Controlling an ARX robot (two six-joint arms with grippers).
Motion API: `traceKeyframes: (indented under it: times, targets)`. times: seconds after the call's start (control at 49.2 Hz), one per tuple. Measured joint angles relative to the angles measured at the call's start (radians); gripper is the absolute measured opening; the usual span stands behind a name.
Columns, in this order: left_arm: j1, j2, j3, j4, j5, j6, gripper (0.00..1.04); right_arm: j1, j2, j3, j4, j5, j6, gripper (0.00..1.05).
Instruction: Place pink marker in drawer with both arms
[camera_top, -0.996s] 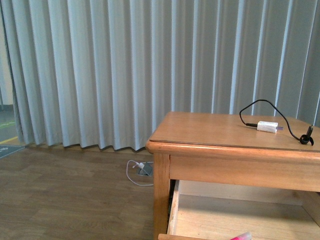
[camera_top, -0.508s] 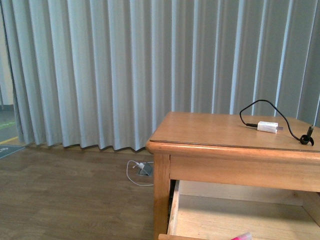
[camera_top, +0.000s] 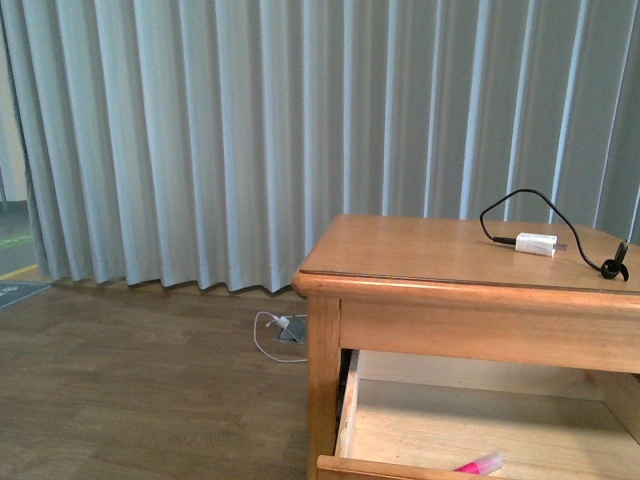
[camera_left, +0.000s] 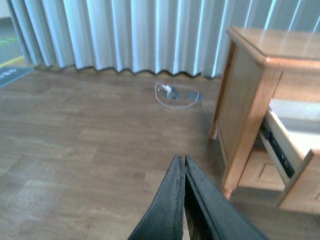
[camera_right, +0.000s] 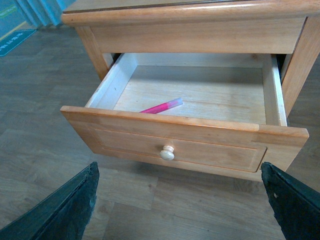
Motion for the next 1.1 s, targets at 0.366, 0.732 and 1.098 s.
traceKeyframes:
  times: [0.366, 0.732, 1.098]
  targets:
    - [0.000, -0.176, 0.000, -0.198, 0.002, 0.002, 0.04, 0.000, 0.000, 0.000, 0.000, 0.000, 0.000, 0.96]
    - [0.000, -0.246, 0.000, -0.241, 0.001, 0.002, 0.17, 0.000, 0.000, 0.000, 0.000, 0.000, 0.000, 0.96]
    - [0.000, -0.246, 0.000, -0.241, 0.001, 0.002, 0.97, 0.113, 0.286, 0.022, -0.015, 0.092, -0.062, 0.96]
